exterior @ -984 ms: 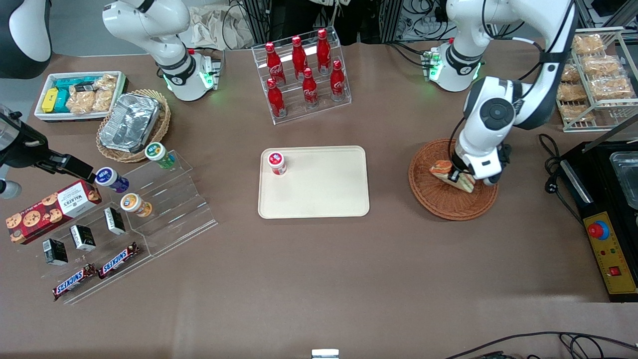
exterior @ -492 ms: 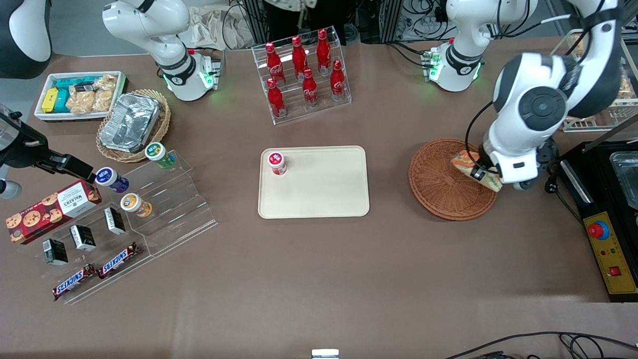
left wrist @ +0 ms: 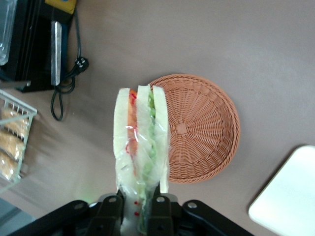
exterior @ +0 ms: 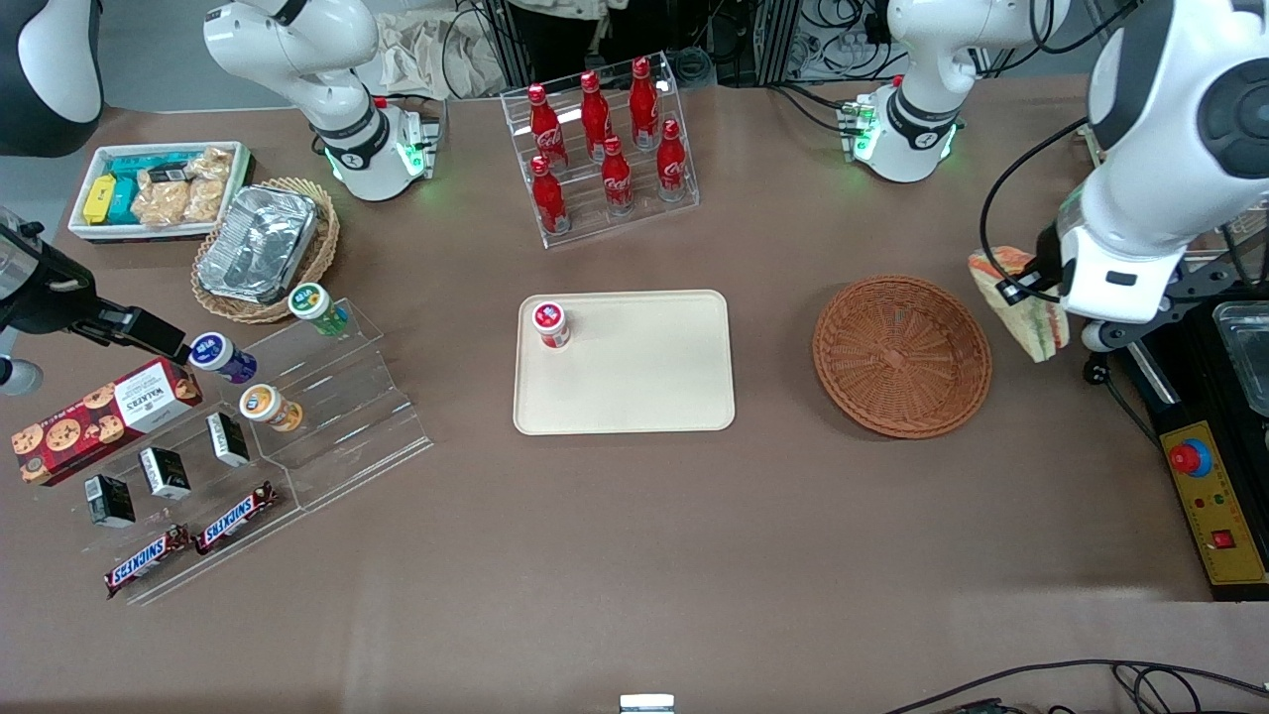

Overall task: Place sandwich from basket to tray
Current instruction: 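Close the left gripper on the sandwich and lift it from the basket, then carry the held sandwich over the basket toward the cream tray, then lower the sandwich onto the tray and open the left gripper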

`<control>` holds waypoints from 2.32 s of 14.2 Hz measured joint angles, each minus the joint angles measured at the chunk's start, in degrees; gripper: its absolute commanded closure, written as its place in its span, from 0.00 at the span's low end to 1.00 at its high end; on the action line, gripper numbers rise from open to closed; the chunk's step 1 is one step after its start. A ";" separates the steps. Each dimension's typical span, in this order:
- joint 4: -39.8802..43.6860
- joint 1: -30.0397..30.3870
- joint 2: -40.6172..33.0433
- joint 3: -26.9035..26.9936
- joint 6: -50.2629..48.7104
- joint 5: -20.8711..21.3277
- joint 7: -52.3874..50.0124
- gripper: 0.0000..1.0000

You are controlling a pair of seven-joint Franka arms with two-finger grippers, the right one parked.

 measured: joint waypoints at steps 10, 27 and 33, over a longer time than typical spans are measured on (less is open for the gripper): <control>-0.20 -1.07 0.33 -3.11 -0.16 -3.43 5.05 1.00; -1.93 -17.31 15.66 -5.75 22.62 -13.39 3.97 1.00; -2.14 -22.62 23.97 -5.57 31.24 -11.78 1.19 1.00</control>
